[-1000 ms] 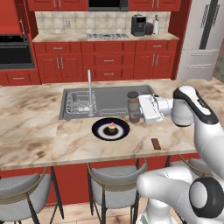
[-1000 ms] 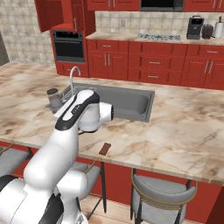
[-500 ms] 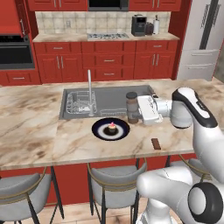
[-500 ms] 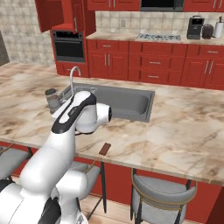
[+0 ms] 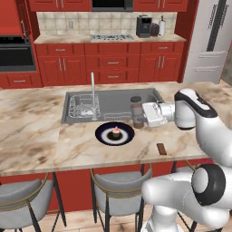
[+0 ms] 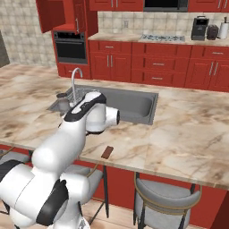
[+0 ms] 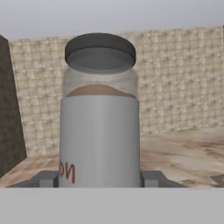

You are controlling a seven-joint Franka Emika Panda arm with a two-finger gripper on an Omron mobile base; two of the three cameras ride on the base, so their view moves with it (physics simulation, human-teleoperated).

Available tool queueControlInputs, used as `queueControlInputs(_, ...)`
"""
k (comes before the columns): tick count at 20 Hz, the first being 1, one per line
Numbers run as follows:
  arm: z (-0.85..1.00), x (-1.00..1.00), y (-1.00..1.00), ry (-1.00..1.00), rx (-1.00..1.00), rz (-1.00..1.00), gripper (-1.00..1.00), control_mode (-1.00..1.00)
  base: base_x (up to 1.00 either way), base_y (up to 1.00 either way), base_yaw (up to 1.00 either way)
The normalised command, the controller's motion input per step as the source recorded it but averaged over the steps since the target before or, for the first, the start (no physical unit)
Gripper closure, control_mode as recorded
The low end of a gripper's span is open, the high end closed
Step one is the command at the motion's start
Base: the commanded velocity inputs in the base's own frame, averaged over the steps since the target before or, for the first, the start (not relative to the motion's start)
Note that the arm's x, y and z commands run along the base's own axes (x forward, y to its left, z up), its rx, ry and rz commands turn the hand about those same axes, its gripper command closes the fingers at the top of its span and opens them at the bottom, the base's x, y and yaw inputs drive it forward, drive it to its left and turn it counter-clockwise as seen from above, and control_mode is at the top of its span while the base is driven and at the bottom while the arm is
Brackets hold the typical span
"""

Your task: Take the cinnamon bottle from the cabinet and place it on the dining table, next to the plate with the cupcake. Then take the chocolate from the dining counter and place it on the cupcake plate.

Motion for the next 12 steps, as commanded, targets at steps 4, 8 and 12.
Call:
queueControlInputs(4,-0.35,0.57,-0.40,0.07,0.00,0.23,1.00,-1.00,0.00,0.00,0.00)
queueControlInputs(8,-0.40,0.34,-0.46,0.00,0.00,0.40,1.00,-1.00,0.00,0.00,0.00)
queueControlInputs(12,-0.39,0.39,-0.35,0.00,0.02,0.41,1.00,-1.00,0.00,0.00,0.00)
